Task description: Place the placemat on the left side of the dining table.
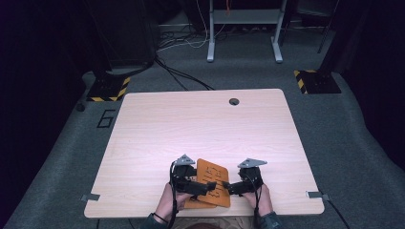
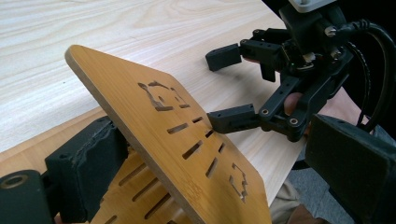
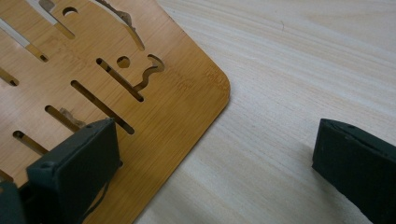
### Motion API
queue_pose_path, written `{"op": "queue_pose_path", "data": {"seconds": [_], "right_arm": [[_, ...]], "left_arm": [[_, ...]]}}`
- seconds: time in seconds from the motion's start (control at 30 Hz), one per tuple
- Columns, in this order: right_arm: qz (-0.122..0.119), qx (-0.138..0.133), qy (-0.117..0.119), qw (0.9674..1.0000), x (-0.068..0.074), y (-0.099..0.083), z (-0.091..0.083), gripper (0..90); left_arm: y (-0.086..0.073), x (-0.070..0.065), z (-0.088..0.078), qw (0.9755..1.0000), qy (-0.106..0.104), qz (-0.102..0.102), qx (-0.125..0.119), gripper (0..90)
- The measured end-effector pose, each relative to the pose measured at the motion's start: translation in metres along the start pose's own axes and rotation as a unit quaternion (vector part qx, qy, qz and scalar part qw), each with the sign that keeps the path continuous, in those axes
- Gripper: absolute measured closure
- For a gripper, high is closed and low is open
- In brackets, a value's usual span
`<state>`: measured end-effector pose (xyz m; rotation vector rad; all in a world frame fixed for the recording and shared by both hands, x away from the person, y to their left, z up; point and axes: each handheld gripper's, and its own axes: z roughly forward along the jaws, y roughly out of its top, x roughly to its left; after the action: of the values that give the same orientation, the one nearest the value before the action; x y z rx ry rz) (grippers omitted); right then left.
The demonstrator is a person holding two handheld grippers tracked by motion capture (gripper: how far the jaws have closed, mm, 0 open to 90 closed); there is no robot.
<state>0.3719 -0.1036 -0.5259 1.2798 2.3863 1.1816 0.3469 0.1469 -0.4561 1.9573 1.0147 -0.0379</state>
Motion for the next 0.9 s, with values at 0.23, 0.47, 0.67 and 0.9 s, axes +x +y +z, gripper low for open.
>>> {"op": "queue_pose_path", "data": {"seconds": [0.23,0.47,0.67,0.9], "right_arm": [[0.004,-0.001,-0.002,1.0000,-0.001,-0.001,-0.001,0.3],[0.004,-0.003,0.003,1.0000,-0.004,-0.002,-0.003,0.4],[0.000,-0.002,-0.002,1.0000,-0.005,-0.003,-0.004,1.9],[-0.005,0.001,-0.013,0.9999,-0.004,-0.004,-0.005,1.9]], "left_arm": [[0.005,-0.006,0.002,1.0000,-0.005,0.008,0.000,6.4],[0.011,-0.012,0.004,0.9998,-0.011,0.014,-0.001,7.8],[0.016,-0.017,0.006,0.9996,-0.017,0.022,-0.001,9.4],[0.023,-0.022,0.009,0.9993,-0.017,0.033,-0.001,12.7]]}}
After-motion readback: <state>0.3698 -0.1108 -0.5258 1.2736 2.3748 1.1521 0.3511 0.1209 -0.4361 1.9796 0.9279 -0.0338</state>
